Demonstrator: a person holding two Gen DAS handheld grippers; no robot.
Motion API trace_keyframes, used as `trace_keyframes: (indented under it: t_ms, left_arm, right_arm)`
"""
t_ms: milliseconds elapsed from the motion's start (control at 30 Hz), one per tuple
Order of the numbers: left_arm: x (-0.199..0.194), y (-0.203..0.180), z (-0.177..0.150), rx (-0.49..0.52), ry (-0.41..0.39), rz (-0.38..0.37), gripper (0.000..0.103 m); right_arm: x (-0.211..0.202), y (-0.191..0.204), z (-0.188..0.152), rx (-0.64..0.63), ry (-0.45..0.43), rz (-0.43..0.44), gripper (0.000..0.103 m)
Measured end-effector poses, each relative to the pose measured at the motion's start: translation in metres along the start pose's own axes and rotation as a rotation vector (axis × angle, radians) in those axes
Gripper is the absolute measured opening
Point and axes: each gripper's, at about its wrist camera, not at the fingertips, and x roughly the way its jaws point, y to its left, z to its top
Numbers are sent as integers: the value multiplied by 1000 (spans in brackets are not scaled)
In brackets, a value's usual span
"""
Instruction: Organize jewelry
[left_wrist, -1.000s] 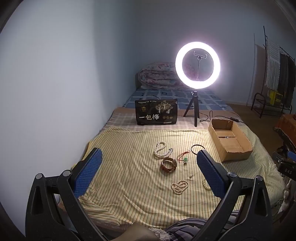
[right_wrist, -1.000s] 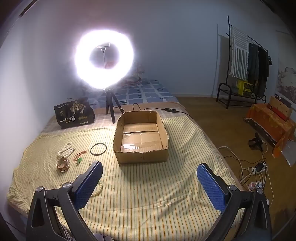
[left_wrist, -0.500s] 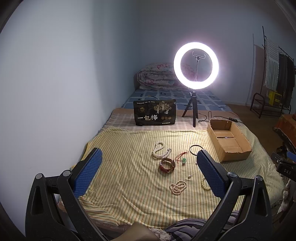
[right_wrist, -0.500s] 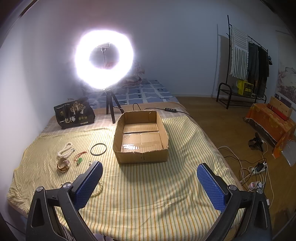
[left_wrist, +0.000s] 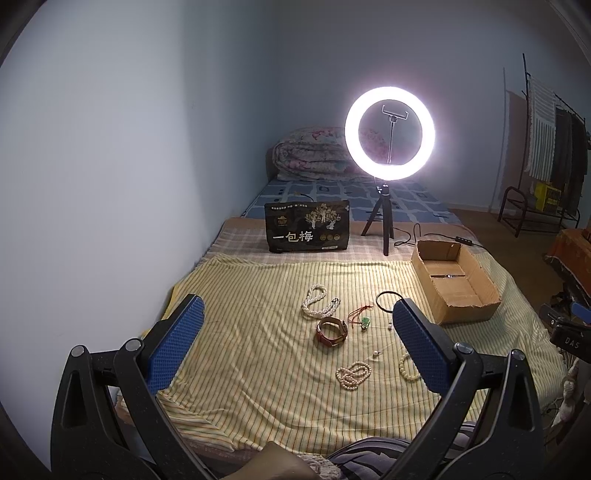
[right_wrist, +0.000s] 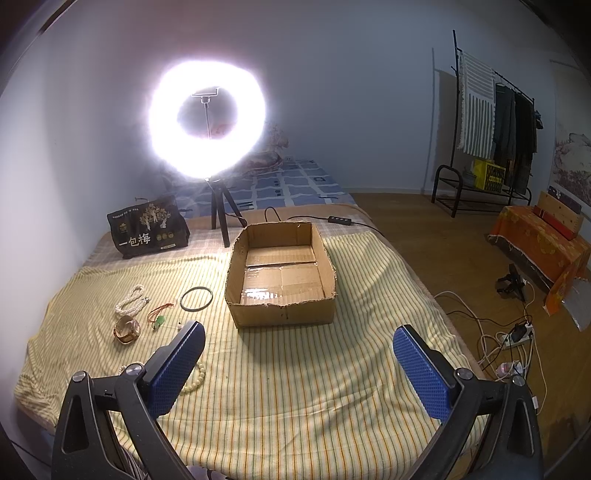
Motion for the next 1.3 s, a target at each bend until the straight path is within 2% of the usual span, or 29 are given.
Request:
trace_keyframes:
  t_ms: [1300]
  left_arm:
    - [-2,-3,1,-3,-3,-3,103]
  right_arm:
    - [4,2,-7,0,15,5,103]
